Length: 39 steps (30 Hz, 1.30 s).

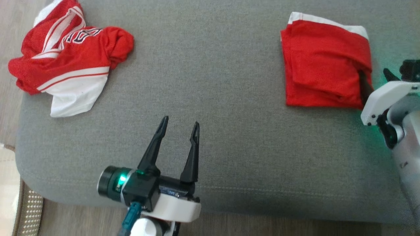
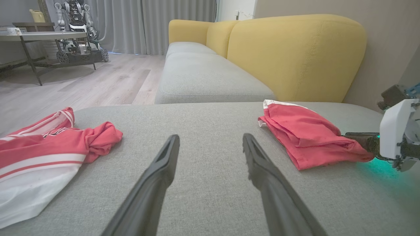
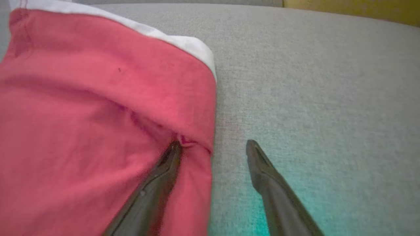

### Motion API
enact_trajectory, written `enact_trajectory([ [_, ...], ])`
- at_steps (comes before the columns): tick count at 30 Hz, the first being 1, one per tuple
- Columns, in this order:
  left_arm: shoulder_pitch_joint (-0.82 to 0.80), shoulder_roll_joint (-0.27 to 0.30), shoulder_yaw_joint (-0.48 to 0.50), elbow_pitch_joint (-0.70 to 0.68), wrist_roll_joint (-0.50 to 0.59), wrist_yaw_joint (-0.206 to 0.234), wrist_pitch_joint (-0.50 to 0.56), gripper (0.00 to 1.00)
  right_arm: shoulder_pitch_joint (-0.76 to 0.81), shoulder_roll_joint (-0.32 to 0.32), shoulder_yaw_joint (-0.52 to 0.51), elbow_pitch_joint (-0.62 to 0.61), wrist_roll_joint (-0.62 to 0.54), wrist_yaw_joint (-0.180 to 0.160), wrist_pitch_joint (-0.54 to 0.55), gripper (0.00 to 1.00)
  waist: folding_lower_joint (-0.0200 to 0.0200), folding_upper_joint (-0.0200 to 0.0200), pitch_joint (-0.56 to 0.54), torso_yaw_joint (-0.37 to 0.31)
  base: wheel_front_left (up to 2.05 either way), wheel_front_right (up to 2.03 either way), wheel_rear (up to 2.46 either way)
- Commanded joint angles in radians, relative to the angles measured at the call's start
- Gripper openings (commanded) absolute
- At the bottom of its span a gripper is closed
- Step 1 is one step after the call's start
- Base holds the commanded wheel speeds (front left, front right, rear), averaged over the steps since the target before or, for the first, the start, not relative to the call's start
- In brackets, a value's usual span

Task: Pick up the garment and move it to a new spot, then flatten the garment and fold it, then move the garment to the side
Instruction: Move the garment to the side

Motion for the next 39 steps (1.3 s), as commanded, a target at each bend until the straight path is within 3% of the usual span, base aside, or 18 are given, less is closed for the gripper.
enact_trajectory([
  [1,-0.035,-0.006,0.026,-0.03,-0.009,0.004,-0.005,1.0,-0.032,-0.012,0.037,-0.011,0.014,0.0,-0.01,0.98,-0.0001,0.0,0.018,0.004,0.0,0.0,0.0],
  [4,-0.049,-0.006,0.02,-0.023,-0.021,0.003,-0.005,1.0,-0.057,-0.019,0.078,0.015,0.038,0.0,-0.009,0.42,-0.0001,0.0,0.036,0.006,0.0,0.0,0.0],
  [5,-0.054,-0.006,0.018,-0.021,-0.024,0.002,-0.005,1.0,-0.064,-0.023,0.091,0.023,0.044,0.0,-0.01,0.29,-0.0001,0.0,0.041,0.006,0.0,0.0,0.0],
  [6,-0.058,-0.006,0.017,-0.019,-0.026,0.002,-0.005,1.0,-0.07,-0.026,0.101,0.03,0.051,0.0,-0.014,0.0,-0.0001,0.0,0.044,0.005,0.0,0.0,0.0],
  [14,-0.084,-0.006,0.015,-0.019,-0.01,-0.012,-0.005,1.0,-0.106,-0.067,0.166,0.06,0.083,0.0,-0.041,0.0,-0.0001,0.0,0.071,-0.036,0.0,0.0,0.0],
  [22,-0.138,-0.001,0.033,-0.027,0.039,-0.049,-0.005,1.0,-0.173,-0.156,0.227,0.048,0.085,0.0,-0.085,0.0,-0.0001,0.0,0.134,-0.169,0.0,0.0,0.0],
  [30,-0.183,0.018,0.029,-0.018,0.07,-0.081,-0.005,1.0,-0.238,-0.249,0.244,0.047,0.062,0.0,-0.14,0.0,-0.0001,0.0,0.206,-0.271,0.0,0.0,0.0],
  [39,-0.216,0.045,0.025,-0.015,0.09,-0.089,-0.005,1.0,-0.293,-0.292,0.222,0.053,0.007,0.0,-0.188,0.0,-0.0001,0.0,0.269,-0.316,0.0,0.0,0.0],
])
